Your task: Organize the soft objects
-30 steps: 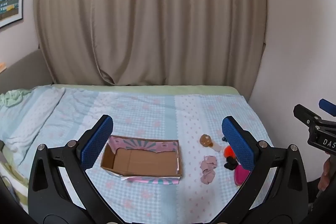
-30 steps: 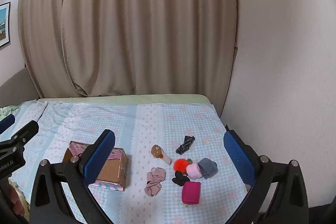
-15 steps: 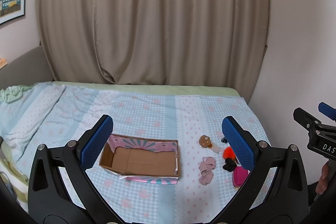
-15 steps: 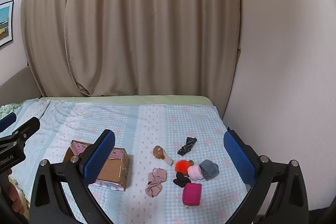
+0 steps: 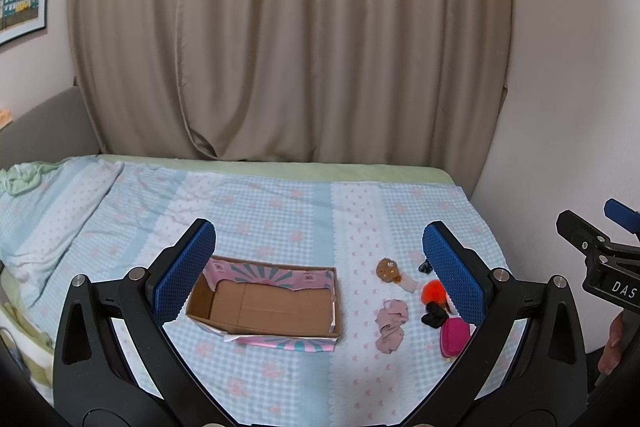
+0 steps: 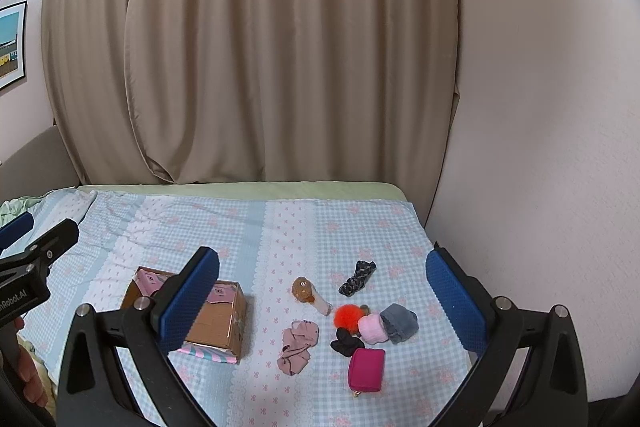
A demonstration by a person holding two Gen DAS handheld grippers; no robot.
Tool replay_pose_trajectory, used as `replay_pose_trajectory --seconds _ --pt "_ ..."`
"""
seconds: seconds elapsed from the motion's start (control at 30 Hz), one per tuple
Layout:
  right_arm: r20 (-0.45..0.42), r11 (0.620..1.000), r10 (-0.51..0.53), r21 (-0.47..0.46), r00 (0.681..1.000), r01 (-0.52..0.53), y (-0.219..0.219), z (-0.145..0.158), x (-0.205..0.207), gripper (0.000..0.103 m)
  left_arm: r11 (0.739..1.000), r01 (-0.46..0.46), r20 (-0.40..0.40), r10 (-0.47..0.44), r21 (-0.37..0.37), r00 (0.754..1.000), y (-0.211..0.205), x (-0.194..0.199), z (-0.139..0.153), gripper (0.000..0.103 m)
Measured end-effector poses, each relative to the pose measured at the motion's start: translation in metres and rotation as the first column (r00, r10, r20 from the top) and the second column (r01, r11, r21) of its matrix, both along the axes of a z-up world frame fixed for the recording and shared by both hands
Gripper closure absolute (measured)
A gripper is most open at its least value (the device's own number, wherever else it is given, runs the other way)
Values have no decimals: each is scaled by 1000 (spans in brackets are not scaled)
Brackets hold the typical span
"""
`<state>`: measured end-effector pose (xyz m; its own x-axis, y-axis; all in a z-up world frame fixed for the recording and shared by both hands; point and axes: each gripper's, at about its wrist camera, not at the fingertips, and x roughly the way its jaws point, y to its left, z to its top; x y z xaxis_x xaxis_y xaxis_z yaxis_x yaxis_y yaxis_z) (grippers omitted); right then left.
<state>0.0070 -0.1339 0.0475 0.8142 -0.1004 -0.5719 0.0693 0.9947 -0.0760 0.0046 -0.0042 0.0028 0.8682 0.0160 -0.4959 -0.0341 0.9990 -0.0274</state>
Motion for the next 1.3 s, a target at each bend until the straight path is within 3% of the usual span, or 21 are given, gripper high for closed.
replay_pose_trajectory --seconds 1.3 --pt "2 1000 4 3 1000 -4 0 1 1 0 1000 11 2 -11 -13 1000 -5 1 0 0"
